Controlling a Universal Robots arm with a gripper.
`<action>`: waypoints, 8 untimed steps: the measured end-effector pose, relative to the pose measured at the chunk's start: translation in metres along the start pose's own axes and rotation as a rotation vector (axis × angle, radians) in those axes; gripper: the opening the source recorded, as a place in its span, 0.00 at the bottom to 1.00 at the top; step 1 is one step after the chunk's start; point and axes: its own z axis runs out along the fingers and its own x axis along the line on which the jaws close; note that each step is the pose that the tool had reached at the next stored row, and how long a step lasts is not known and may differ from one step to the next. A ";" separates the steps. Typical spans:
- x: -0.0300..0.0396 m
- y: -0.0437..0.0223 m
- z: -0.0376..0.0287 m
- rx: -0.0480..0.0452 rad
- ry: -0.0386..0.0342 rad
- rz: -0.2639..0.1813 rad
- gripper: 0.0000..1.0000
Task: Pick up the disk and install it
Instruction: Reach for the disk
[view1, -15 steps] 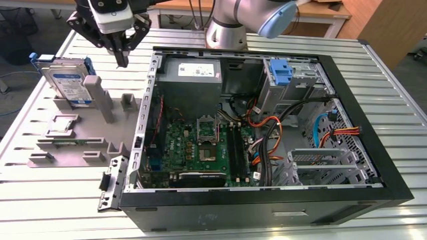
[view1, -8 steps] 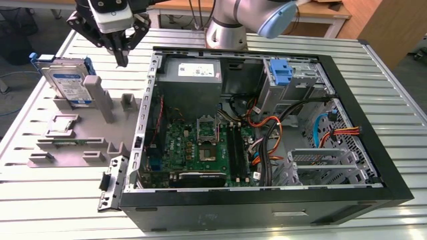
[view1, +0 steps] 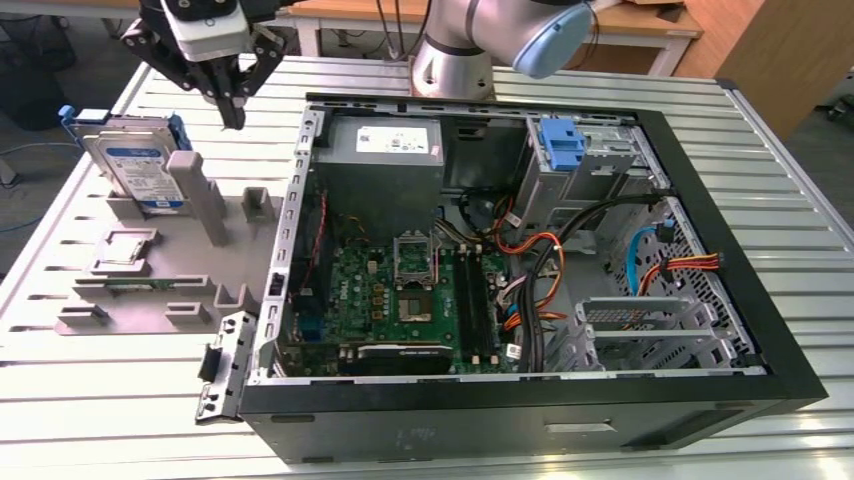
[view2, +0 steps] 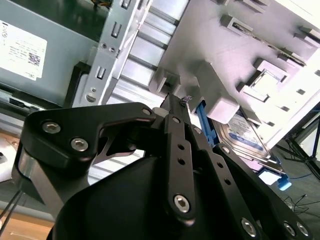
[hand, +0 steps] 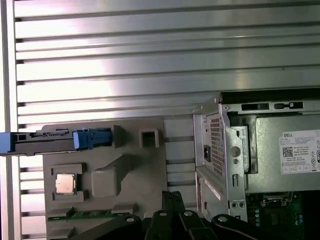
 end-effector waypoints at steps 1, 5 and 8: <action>0.0031 0.0004 0.0001 -0.0002 0.0001 0.000 0.10; 0.0131 0.0029 0.0010 -0.0006 0.0001 0.000 0.10; 0.0189 0.0055 0.0017 -0.0007 0.0000 0.000 0.10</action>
